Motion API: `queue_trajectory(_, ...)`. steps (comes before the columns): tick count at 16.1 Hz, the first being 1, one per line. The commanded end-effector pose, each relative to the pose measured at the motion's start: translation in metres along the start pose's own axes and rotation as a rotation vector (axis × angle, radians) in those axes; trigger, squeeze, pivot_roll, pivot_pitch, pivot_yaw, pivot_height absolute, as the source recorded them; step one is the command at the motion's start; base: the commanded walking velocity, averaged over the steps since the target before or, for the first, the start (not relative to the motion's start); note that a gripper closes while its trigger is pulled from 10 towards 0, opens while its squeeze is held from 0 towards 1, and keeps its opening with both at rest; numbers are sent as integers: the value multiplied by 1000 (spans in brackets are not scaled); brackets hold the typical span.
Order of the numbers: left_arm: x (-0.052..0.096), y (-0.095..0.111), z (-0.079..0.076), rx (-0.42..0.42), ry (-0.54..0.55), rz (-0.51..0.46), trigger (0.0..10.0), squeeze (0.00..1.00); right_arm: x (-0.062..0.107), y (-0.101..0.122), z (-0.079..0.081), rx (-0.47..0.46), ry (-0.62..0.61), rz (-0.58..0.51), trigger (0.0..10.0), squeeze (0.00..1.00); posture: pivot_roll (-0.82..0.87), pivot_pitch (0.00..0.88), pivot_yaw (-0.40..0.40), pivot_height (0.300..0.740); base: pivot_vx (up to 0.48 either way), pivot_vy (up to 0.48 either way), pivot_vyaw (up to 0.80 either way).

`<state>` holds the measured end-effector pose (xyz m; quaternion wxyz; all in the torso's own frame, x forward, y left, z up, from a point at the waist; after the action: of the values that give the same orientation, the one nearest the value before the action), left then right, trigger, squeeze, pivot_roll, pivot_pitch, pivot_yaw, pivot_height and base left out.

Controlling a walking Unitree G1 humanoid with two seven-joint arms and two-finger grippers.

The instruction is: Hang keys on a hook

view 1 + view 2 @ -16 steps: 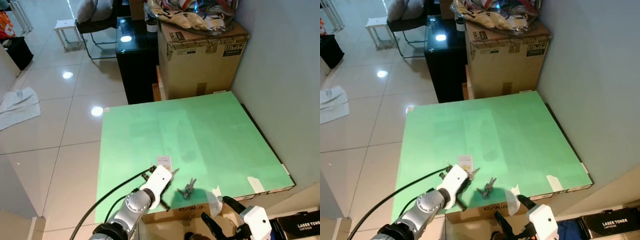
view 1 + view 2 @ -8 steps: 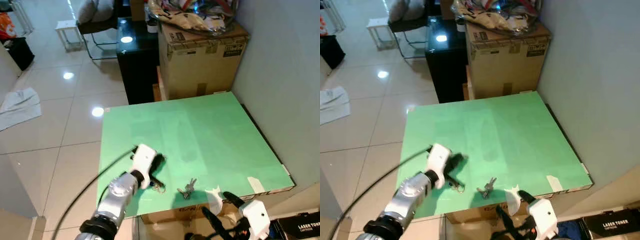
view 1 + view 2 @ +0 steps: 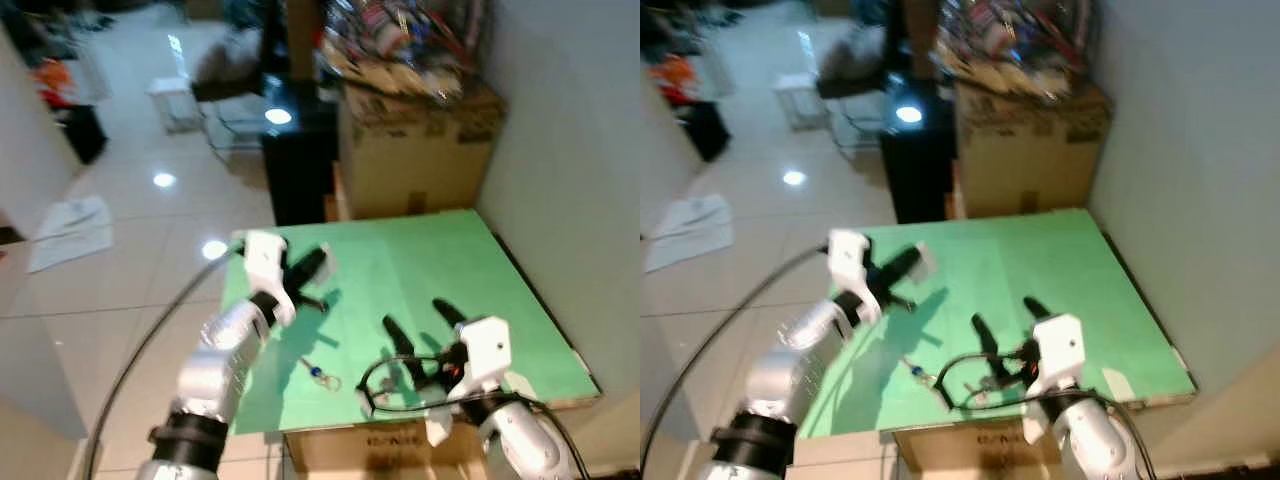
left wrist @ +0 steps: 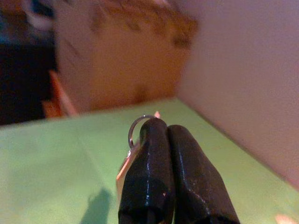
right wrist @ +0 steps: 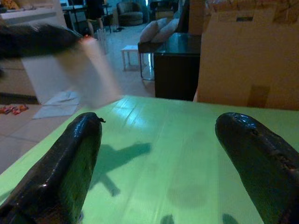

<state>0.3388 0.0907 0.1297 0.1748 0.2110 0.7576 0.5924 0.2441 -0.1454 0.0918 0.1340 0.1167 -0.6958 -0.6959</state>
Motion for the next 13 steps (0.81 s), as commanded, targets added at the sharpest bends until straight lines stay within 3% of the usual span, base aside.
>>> queue_trajectory(1, -2, 15, 1, 1, 3, -35, 0, 0, -2, -5, -6, -11, -37, 20, 10000, 1000, -194, 0, 81, 736, 0, 0, 0)
queue_trajectory(3, 0, 21, 2, -16, 32, -63, 0, 0, -13, 5, -12, -5, -106, -13, 10000, 1000, -186, 0, 86, 736, 0, 0, 0)
queue_trajectory(4, 5, 22, 7, -22, 96, -87, 0, 0, -20, 13, -17, 0, -173, -49, 10000, 1000, -184, 0, 87, 736, 0, 0, 0)
queue_trajectory(7, 25, 24, 22, 19, 235, -127, 0, 0, -21, 24, -33, 10, -344, -118, 10000, 1000, -170, 0, 77, 736, 0, 0, 0)
queue_trajectory(8, 27, 26, 19, 19, 238, -136, 0, 0, -21, 24, -38, 4, -373, -117, 10000, 1000, -170, 0, 77, 736, 0, 0, 0)
queue_trajectory(11, 20, 30, 11, 28, 216, -157, 0, 0, -26, 24, -37, 14, -353, -110, 10000, 1000, -150, 0, 51, 736, 0, 0, 0)
queue_trajectory(13, 23, 27, 19, -32, 261, -113, 0, 0, -33, 23, -34, 7, -338, -101, 10000, 1000, -136, 0, 41, 736, 0, 0, 0)
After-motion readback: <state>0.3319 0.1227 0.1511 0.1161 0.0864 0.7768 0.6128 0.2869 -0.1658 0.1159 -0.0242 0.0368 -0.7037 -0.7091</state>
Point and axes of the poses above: a point about 5 cm out from each wrist's last joint towards the gripper, its own x axis pointing back from the gripper into the wrist, its own y axis along the axis of the wrist's last joint, z = x × y, the point moved 2 cm from there along -x, pointing out of the wrist towards the gripper
